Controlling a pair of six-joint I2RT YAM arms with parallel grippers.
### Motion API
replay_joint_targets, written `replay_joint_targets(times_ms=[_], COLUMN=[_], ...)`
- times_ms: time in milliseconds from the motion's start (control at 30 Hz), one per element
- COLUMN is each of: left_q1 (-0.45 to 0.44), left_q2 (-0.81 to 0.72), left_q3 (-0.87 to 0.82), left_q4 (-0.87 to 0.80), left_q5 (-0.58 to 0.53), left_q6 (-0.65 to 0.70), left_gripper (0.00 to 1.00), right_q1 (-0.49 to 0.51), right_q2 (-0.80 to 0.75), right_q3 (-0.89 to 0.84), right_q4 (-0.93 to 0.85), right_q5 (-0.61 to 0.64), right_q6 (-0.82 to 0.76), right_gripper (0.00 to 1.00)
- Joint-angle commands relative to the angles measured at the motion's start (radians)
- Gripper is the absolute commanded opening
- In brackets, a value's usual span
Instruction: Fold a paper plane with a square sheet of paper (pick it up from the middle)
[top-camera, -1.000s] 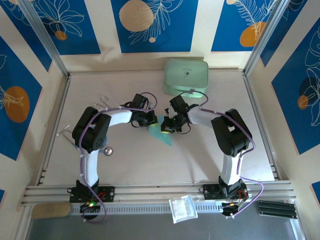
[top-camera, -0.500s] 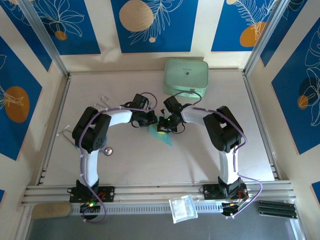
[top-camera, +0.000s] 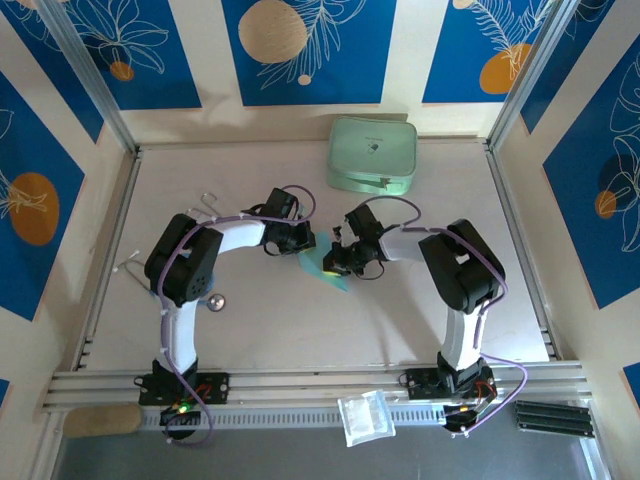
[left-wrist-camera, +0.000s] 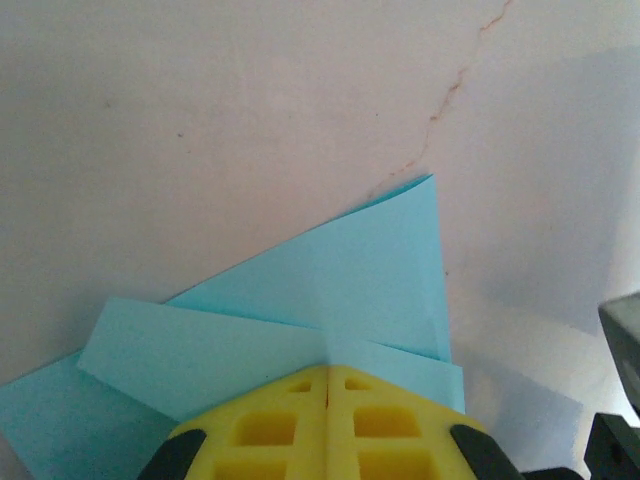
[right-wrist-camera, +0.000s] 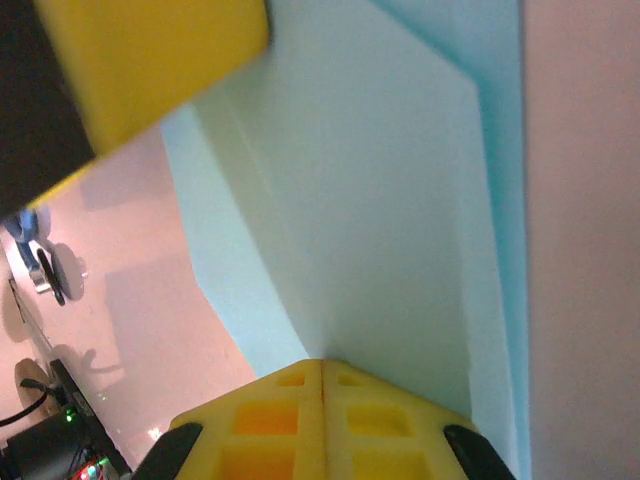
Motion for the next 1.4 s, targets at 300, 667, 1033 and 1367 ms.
replay_joint_targets(times_ms=[300, 667, 1033, 1367], left_q1=[0.004, 0.002, 0.003, 0.003], left_q2=[0.061, 0.064, 0.068, 0.073], left_q3=[-0.034, -0.027, -0.023, -0.026], left_q4=[-0.088, -0.077, -0.086, -0.107], left_q5=[-0.077, -0.06, -0.058, -0.091], left_q6=[0.007, -0.003, -0.012, -0.004], left_gripper=[0.04, 0.04, 0.04, 0.04], right_q1=[-0.063, -0.039, 0.004, -0.01], right_q2=[-0.176, -0.059, 0.069, 0.078], right_q3=[-0.234, 0.048, 0.152, 0.072], right_q4=[-0.015, -0.031, -0.1, -0.066], right_q5=[-0.074, -0.021, 0.021, 0.009], right_q6=[0.006, 0.008, -0.038, -0.028], right_gripper=[0.02, 0.02, 0.02, 0.01])
